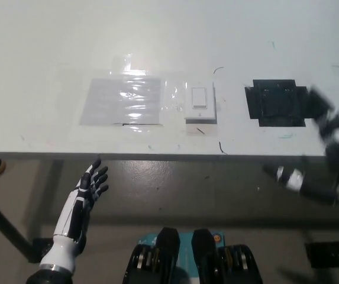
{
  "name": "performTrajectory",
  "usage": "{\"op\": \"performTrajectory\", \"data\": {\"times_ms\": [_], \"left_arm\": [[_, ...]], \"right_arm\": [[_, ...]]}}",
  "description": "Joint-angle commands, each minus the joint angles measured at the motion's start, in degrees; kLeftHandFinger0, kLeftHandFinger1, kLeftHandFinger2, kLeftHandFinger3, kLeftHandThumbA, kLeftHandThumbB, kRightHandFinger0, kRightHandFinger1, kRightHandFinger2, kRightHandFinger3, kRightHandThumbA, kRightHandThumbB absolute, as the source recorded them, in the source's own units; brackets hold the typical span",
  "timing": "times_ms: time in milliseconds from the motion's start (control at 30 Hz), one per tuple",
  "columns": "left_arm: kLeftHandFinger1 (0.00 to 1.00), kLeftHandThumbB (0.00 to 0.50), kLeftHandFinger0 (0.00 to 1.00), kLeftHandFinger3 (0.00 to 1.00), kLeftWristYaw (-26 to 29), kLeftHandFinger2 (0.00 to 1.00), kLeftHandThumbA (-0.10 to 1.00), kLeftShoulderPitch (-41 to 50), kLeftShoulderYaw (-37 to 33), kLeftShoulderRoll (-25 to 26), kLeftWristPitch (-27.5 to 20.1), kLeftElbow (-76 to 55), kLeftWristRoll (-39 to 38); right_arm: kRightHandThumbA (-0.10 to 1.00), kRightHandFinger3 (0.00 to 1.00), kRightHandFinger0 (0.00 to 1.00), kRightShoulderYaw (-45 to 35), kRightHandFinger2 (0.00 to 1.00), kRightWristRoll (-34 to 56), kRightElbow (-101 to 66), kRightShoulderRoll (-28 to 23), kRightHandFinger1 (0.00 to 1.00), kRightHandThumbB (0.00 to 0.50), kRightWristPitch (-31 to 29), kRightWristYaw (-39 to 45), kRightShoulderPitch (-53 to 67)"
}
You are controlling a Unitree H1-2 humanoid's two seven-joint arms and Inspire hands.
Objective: A white switch is kept at the centre of the table close to the robot and the robot uses its right hand to press it to turn it on
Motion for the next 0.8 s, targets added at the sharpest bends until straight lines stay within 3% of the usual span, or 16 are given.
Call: {"op": "performTrajectory", "data": {"times_ms": [0,233,333,433,567,767], "left_arm": [[1.00,0.072,1.00,1.00,-0.61,1.00,1.00,-0.02,-0.23,-0.08,-0.84,-2.88,-0.66],[1.00,0.055,1.00,1.00,-1.08,1.00,1.00,-0.18,-0.33,0.18,-1.95,-2.09,-0.87],[1.00,0.060,1.00,1.00,-1.22,1.00,1.00,-0.03,-0.39,0.28,-1.21,-2.56,-0.99],[1.00,0.056,1.00,1.00,-1.67,1.00,1.00,-0.23,-0.13,0.17,-1.68,-2.02,-2.06],[1.00,0.069,1.00,1.00,-1.34,1.00,1.00,-0.23,-0.77,0.60,-2.74,-1.43,-0.10],[1.00,0.080,1.00,1.00,-1.49,1.00,1.00,-0.35,-0.79,0.45,-2.66,-1.20,-0.46]], "right_arm": [[1.00,1.00,1.00,4.87,1.00,-3.55,-2.72,-8.95,1.00,0.274,17.55,9.92,-19.59],[1.00,1.00,1.00,15.54,1.00,-8.46,14.00,-11.12,1.00,0.226,18.30,17.13,-36.19],[1.00,1.00,1.00,18.86,1.00,-8.93,21.11,-10.59,1.00,0.236,16.80,18.96,-39.92],[1.00,1.00,1.00,22.78,1.00,-11.73,26.37,-10.22,1.00,0.298,17.17,19.92,-43.00],[1.00,1.00,1.00,26.05,1.00,-12.42,31.42,-9.49,1.00,0.264,16.33,20.61,-45.09],[1.00,1.00,1.00,28.74,1.00,-13.86,37.70,-7.74,1.00,0.267,16.19,21.56,-46.25]]}}
